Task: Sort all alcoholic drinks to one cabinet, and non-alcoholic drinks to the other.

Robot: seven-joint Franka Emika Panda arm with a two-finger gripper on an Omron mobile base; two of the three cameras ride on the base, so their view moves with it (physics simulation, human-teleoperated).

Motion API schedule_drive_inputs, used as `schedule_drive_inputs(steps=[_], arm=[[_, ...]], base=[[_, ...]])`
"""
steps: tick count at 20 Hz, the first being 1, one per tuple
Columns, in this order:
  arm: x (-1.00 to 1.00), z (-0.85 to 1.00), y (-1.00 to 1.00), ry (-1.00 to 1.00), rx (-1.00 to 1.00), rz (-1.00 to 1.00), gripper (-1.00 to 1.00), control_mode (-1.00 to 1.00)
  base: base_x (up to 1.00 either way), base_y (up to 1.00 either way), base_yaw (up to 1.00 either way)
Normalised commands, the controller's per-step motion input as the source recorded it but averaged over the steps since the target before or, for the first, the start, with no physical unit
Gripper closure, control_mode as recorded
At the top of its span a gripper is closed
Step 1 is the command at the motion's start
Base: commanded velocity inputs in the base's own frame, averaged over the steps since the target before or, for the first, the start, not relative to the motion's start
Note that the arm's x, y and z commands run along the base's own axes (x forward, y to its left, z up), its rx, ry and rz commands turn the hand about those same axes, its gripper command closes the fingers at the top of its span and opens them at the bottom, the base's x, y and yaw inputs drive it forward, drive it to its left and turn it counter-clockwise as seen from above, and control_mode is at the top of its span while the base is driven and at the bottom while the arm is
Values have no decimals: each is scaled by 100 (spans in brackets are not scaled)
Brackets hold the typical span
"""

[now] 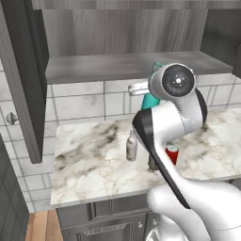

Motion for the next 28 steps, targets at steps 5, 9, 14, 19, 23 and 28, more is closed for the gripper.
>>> schedule_drive_inputs(steps=[5,9,14,19,23,28], arm=[[7,37,13,0,0,12,100,-100],[9,25,18,-1,0,11,100,-100],[10,12,15,-12,0,7,100,-100],[26,11,14,-17,0,2,100,-100],[31,12,10,-12,0,0,100,-100],[35,14,11,-1,0,0,100,-100]], base=[[0,0,0],[0,0,0],[0,0,0],[0,0,0],[0,0,0],[0,0,0]])
